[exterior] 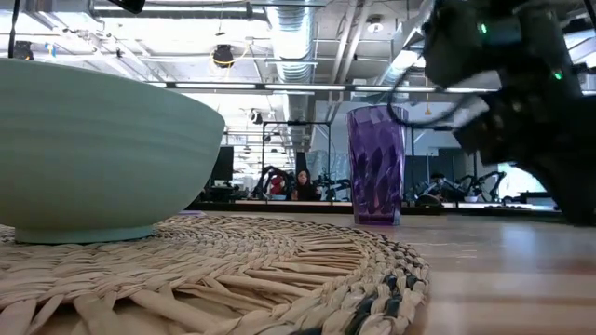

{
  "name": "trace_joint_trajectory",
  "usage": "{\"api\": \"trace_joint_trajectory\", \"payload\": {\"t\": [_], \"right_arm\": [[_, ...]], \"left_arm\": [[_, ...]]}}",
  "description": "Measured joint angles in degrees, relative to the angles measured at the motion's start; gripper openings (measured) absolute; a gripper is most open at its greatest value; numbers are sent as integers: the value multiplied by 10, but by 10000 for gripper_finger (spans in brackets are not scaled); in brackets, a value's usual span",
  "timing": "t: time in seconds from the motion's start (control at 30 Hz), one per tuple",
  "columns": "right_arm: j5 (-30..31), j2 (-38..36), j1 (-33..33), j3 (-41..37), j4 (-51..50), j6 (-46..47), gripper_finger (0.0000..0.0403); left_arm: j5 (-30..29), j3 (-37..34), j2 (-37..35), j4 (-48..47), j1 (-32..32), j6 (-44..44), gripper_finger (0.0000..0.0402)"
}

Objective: Pick & Place Utensil
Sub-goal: Put the violet spoon into the green bowl on the brown mat

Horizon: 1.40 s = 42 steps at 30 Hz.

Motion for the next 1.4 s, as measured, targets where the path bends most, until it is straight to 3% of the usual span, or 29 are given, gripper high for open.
{"api": "trace_joint_trajectory", "payload": {"t": [0.23,0.5,0.63,0.77,0.93,1.03,1.4], "right_arm": [[56,-2,32,73,62,11,6],[106,-2,32,91,331,-22,4],[162,-1,32,91,457,-51,9],[213,1,32,91,582,-78,7],[225,39,32,93,732,-145,5],[226,75,27,100,777,-159,5],[251,160,30,187,773,-187,5]], "left_arm": [[0,0,0,1,0,-11,91],[7,0,0,1,-2,-37,91],[4,0,0,2,-2,-37,91],[-35,0,0,2,-1,-27,91],[-71,0,0,12,11,-2,92],[-73,1,0,26,22,4,100],[-97,1,1,31,41,13,172]]}}
